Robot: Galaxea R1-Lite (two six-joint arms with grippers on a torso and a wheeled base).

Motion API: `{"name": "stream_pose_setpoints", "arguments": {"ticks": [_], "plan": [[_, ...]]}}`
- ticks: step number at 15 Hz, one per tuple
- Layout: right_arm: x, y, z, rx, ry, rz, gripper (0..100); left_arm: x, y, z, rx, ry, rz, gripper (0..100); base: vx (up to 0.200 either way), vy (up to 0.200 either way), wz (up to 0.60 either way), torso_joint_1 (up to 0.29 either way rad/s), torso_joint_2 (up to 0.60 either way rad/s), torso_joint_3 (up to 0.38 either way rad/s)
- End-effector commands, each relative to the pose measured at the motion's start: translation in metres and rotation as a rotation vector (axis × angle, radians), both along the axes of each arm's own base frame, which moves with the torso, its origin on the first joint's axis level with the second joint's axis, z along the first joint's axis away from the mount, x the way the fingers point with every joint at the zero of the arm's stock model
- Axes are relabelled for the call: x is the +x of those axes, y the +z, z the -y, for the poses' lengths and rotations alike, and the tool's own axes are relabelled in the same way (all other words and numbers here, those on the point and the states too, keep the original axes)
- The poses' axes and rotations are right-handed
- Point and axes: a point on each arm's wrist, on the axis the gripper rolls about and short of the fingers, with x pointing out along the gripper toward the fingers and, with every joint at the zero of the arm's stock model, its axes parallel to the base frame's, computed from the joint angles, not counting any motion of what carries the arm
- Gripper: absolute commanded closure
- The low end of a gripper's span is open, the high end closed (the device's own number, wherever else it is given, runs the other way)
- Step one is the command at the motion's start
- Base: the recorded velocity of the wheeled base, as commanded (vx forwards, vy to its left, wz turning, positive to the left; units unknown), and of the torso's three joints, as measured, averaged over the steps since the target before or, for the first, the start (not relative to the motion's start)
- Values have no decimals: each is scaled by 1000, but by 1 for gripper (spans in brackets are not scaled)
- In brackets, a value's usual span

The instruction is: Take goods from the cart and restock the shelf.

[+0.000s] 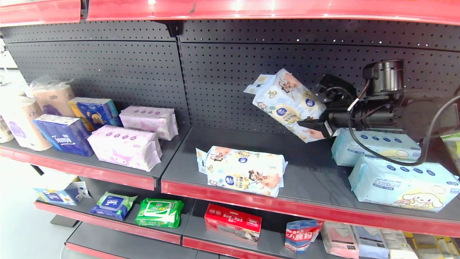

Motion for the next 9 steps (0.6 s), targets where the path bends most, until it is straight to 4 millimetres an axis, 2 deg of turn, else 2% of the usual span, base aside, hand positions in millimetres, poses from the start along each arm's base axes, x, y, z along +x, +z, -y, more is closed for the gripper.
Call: {"name": "stream_pose_setpoints", "arguments": {"ticks": [1,3,6,9], "plan": [[11,-22,-4,-13,15,-57,100,0,0,0,0,1,0,0,0,0,0,0,0,0],[15,-29,-7,12,82,-80,100,0,0,0,0,1,0,0,0,0,0,0,0,0],[20,-31,5,23,56,-87,100,0,0,0,0,1,0,0,0,0,0,0,0,0],[28,-35,8,34,39,-96,100,0,0,0,0,1,0,0,0,0,0,0,0,0]]}}
